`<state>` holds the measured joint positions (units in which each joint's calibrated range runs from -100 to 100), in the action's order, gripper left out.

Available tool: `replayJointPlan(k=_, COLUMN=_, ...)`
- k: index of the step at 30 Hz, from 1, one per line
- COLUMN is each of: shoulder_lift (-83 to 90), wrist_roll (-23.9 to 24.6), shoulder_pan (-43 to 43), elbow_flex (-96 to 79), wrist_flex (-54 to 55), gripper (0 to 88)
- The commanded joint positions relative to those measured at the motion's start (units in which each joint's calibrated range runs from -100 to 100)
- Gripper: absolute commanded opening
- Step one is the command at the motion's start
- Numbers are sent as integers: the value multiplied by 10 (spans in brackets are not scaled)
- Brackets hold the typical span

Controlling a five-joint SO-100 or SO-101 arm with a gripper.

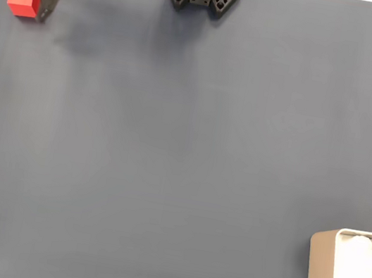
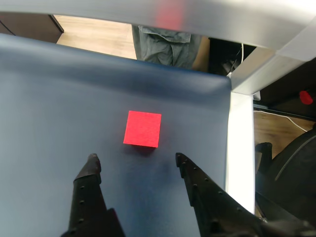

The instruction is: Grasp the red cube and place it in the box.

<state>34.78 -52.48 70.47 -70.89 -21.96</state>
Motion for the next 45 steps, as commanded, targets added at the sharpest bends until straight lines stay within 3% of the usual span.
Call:
replayJointPlan(k=1, shoulder_lift=-2, wrist_roll=6, shoulder_pan=-12, elbow_flex=6, wrist_flex=11, gripper=357)
replayJointPlan(k=18, shoulder_lift=-52, wrist_roll=40, shoulder_pan=-46, elbow_flex=54, wrist_flex=7, gripper=359)
replayJointPlan(k=45, shoulder_lift=-113, wrist_roll=26, shoulder_pan=-25, elbow_flex=97, wrist_flex=19, gripper=358)
